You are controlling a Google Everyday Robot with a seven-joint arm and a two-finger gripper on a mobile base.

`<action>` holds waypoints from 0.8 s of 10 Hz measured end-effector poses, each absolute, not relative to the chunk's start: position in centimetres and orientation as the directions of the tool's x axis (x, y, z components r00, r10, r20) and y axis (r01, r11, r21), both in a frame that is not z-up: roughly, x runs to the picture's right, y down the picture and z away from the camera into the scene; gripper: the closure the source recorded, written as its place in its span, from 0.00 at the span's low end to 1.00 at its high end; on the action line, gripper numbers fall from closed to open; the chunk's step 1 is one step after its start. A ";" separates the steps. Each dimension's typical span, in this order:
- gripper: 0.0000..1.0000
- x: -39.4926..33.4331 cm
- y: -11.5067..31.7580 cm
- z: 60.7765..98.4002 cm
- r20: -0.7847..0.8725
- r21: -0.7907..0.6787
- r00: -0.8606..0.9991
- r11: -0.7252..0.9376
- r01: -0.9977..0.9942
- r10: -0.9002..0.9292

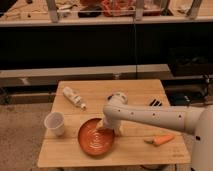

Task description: Pick up the ceramic bowl

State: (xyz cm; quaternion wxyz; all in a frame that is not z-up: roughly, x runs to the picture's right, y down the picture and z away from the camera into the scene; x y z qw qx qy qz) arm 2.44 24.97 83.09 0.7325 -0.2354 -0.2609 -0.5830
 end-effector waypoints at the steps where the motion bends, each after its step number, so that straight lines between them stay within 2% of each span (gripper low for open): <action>1: 0.20 2.4 25.0 83.1 0.658 -0.039 0.182 0.209 0.977 -0.730; 6: 0.20 2.3 25.2 83.2 0.663 -0.035 0.178 0.207 0.978 -0.727; 8: 0.29 2.3 25.3 83.2 0.664 -0.035 0.178 0.208 0.978 -0.727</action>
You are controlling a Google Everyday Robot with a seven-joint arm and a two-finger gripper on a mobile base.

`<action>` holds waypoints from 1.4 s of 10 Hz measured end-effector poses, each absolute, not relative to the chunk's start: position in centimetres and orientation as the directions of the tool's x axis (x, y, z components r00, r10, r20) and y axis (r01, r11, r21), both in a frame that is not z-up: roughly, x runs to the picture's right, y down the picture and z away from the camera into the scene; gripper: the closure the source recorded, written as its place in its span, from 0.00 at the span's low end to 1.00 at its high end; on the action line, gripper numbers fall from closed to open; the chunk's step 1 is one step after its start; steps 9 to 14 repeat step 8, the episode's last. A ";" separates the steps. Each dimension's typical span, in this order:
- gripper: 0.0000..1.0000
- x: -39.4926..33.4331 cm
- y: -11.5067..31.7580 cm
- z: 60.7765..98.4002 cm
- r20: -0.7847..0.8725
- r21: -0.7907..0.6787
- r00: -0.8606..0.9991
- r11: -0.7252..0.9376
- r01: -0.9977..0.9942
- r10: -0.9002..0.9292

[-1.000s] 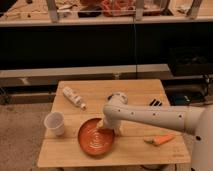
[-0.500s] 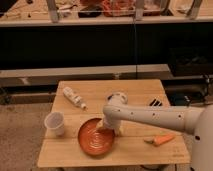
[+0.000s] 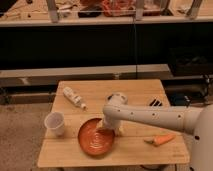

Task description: Pick up the ceramic bowl

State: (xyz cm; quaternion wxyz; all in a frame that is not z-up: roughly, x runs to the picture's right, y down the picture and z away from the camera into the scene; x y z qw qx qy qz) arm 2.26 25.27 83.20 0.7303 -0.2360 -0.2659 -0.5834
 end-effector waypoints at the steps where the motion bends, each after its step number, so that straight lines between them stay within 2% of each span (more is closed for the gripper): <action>1: 0.32 2.3 25.3 83.2 0.664 -0.035 0.178 0.208 0.978 -0.727; 3: 0.23 2.4 25.2 83.1 0.664 -0.037 0.179 0.207 0.978 -0.726; 4: 0.22 2.4 25.2 83.1 0.664 -0.037 0.179 0.207 0.978 -0.726; 5: 0.27 2.4 25.2 83.1 0.664 -0.037 0.179 0.207 0.978 -0.726; 8: 0.52 2.5 25.3 83.1 0.664 -0.037 0.180 0.208 0.977 -0.726; 14: 0.52 2.5 25.3 83.1 0.664 -0.037 0.180 0.208 0.977 -0.726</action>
